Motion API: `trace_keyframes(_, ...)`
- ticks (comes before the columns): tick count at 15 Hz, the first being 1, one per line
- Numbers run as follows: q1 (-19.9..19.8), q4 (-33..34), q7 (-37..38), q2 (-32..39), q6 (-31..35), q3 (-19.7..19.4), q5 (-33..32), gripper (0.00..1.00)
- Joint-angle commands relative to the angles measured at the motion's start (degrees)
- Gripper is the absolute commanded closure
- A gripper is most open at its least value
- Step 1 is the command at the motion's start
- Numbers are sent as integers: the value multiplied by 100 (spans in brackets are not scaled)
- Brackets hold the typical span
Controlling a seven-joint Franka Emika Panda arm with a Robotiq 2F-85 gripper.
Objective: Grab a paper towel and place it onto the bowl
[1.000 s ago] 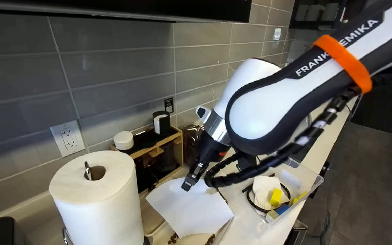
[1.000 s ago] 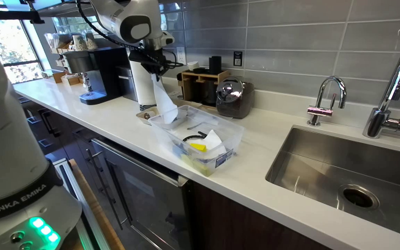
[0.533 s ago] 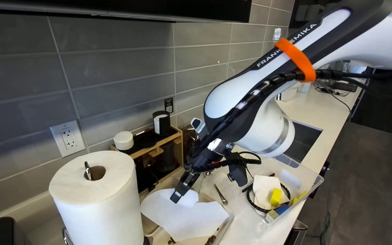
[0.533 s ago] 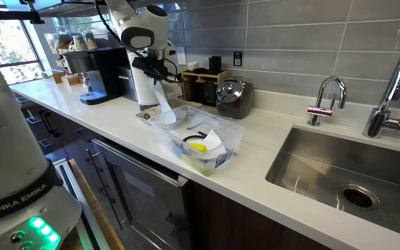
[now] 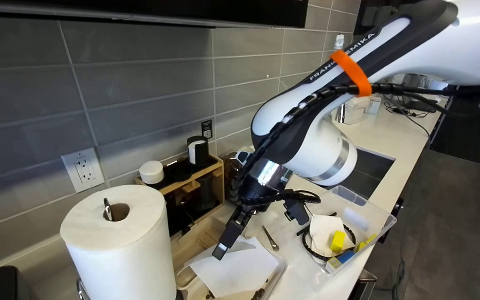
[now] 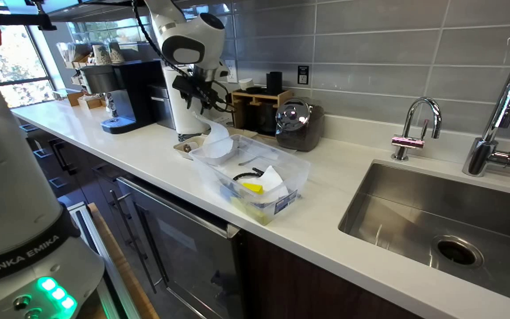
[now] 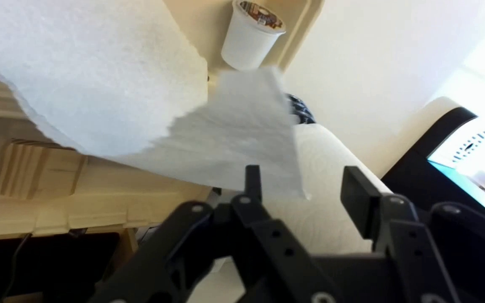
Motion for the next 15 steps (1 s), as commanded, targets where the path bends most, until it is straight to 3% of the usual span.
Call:
trace_keyframes(1, 44, -120, -9, -636, -985, -197, 40, 13)
trace_keyframes(3, 104, -154, -27, -952, -1497, -314, 148, 0)
trace_keyframes(7, 248, -341, -289, -1500, -2087, -605, 374, 0)
trace_keyframes(10, 392, -662, -741, -1783, -1963, -783, 819, 0)
trace_keyframes(15, 583, -1234, -537, -2397, -1949, -1014, 632, 0)
